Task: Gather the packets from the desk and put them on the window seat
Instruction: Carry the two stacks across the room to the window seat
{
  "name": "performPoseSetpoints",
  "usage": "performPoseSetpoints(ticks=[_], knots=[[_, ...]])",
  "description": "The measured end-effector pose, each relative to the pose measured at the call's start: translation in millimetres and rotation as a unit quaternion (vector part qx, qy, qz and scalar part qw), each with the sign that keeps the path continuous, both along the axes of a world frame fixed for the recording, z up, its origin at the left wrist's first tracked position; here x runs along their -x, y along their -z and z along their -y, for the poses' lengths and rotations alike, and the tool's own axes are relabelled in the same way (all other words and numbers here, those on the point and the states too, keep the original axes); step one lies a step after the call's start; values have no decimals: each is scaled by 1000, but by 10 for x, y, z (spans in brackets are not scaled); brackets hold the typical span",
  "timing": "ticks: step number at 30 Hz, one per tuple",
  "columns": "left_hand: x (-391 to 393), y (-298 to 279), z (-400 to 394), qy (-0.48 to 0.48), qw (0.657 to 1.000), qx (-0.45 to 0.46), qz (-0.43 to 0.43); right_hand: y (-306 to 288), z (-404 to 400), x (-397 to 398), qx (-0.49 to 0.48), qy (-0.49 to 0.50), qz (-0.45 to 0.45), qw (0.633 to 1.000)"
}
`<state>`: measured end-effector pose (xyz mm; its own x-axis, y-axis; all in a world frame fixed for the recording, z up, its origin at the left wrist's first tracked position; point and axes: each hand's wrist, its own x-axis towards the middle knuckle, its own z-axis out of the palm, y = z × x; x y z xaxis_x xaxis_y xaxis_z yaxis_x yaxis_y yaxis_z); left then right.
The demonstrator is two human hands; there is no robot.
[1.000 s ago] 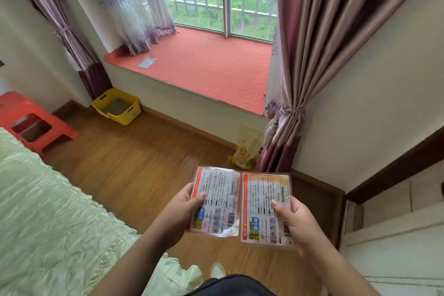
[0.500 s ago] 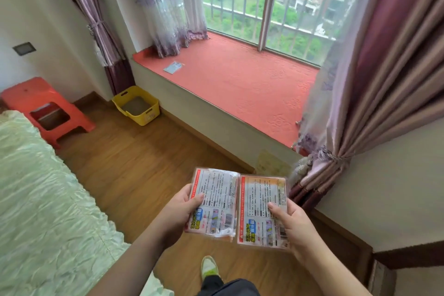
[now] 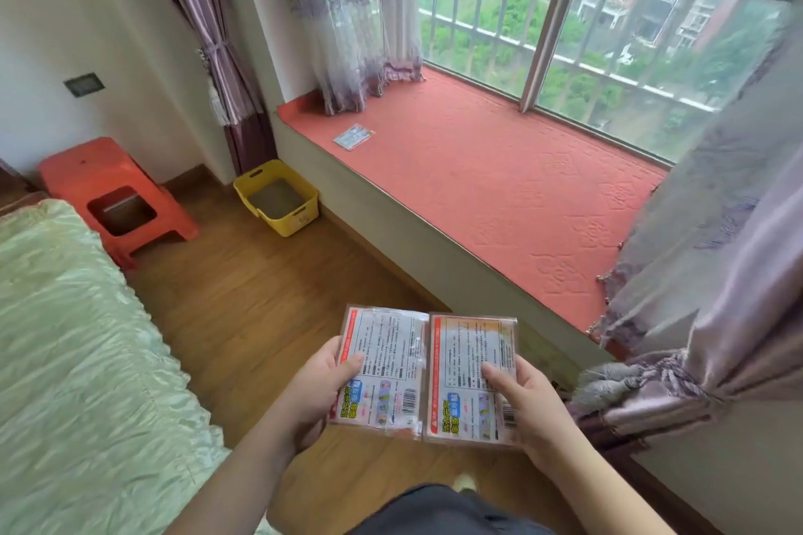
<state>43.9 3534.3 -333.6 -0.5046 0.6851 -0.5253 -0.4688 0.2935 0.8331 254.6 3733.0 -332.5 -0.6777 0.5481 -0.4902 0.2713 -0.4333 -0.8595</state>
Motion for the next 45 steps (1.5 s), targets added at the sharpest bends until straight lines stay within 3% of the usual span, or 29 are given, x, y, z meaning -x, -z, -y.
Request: performPoseSetpoints(ticks=[18,29,45], knots=[[1477,-301,-1516,-105,993,42,-18,82,-1839,1981,7,-99,-11,995],[2296,-211,-1695,-155,986,60,-9,100,-2140,3082,16,-140,6,990],[4541,-223,-1664,-189,980,50,-32,-51,-2147,5436,-24,-161,13,987]])
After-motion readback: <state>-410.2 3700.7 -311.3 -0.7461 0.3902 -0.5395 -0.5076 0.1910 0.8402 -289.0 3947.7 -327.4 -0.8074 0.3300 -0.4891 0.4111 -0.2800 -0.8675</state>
